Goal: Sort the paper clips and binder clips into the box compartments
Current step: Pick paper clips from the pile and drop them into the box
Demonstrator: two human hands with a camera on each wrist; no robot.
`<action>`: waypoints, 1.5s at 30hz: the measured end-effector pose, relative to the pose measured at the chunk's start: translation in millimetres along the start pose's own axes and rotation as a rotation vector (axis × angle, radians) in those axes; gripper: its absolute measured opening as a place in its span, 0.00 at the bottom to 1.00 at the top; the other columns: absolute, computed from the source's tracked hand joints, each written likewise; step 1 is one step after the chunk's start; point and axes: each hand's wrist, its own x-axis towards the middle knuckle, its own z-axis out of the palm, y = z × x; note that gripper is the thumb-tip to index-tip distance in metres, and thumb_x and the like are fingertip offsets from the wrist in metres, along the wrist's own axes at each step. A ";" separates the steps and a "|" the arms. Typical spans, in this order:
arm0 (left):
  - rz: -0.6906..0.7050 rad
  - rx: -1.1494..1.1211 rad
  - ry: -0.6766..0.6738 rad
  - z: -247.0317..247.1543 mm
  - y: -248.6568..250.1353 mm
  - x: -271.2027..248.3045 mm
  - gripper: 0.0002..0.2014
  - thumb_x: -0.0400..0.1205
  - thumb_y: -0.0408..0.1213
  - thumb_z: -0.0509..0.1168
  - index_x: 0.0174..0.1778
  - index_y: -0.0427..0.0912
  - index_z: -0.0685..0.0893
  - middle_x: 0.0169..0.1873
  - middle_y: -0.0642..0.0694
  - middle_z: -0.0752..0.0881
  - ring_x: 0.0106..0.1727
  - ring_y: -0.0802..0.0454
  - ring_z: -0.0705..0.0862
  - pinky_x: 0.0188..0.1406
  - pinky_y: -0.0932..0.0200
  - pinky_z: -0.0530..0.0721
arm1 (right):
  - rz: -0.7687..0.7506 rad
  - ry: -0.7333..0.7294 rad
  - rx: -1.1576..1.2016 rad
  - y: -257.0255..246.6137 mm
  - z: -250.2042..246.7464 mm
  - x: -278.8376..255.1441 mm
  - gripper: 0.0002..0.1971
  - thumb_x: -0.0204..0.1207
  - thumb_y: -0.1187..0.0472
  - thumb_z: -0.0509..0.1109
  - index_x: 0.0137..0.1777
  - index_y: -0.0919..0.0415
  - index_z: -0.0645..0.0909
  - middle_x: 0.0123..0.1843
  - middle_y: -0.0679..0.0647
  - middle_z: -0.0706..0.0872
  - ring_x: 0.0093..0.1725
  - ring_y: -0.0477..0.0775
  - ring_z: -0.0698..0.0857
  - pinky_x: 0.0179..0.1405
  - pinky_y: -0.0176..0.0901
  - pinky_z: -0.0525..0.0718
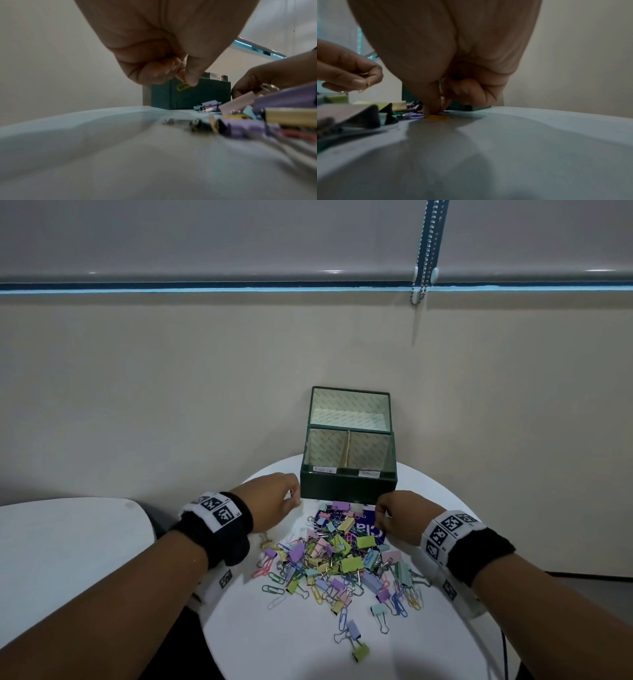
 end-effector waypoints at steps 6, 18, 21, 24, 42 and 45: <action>0.065 -0.108 0.095 -39.7 44.8 51.5 0.05 0.88 0.46 0.58 0.51 0.50 0.77 0.44 0.53 0.83 0.45 0.54 0.82 0.45 0.58 0.79 | 0.030 0.028 -0.011 -2.6 -1.8 -3.1 0.09 0.83 0.56 0.65 0.41 0.48 0.81 0.40 0.46 0.86 0.41 0.47 0.84 0.35 0.37 0.76; 0.087 -0.160 0.093 -38.6 85.0 85.1 0.18 0.88 0.34 0.59 0.74 0.46 0.79 0.67 0.47 0.85 0.63 0.51 0.84 0.66 0.57 0.79 | 0.073 0.034 0.019 6.8 -5.8 -4.7 0.03 0.69 0.60 0.70 0.40 0.51 0.80 0.39 0.49 0.85 0.39 0.50 0.85 0.34 0.40 0.83; 0.090 -0.200 0.179 -48.8 63.6 60.8 0.09 0.85 0.38 0.65 0.58 0.51 0.88 0.52 0.55 0.88 0.51 0.59 0.85 0.58 0.59 0.83 | 0.086 0.046 -0.042 9.6 -2.9 -2.3 0.05 0.74 0.59 0.69 0.38 0.51 0.79 0.37 0.48 0.84 0.37 0.49 0.84 0.33 0.39 0.80; 0.059 -0.146 -0.027 -48.1 41.1 35.3 0.06 0.83 0.40 0.69 0.53 0.53 0.88 0.43 0.59 0.87 0.45 0.62 0.85 0.53 0.59 0.85 | 0.073 0.049 -0.040 8.3 3.3 0.3 0.09 0.78 0.57 0.65 0.35 0.51 0.77 0.34 0.48 0.83 0.35 0.48 0.84 0.33 0.40 0.80; 0.085 -0.027 -0.160 14.6 13.0 18.1 0.17 0.85 0.38 0.61 0.68 0.59 0.84 0.61 0.51 0.76 0.62 0.50 0.78 0.63 0.57 0.77 | -0.135 0.311 0.005 -39.5 -63.9 30.6 0.16 0.82 0.63 0.68 0.68 0.53 0.83 0.70 0.53 0.81 0.63 0.56 0.83 0.60 0.44 0.81; 0.047 -0.068 -0.109 14.9 9.7 18.1 0.11 0.83 0.39 0.64 0.58 0.55 0.86 0.57 0.55 0.79 0.60 0.53 0.81 0.55 0.62 0.75 | -0.289 0.451 -0.028 -46.0 -55.2 14.7 0.10 0.81 0.64 0.68 0.57 0.54 0.87 0.60 0.51 0.83 0.57 0.55 0.84 0.53 0.42 0.82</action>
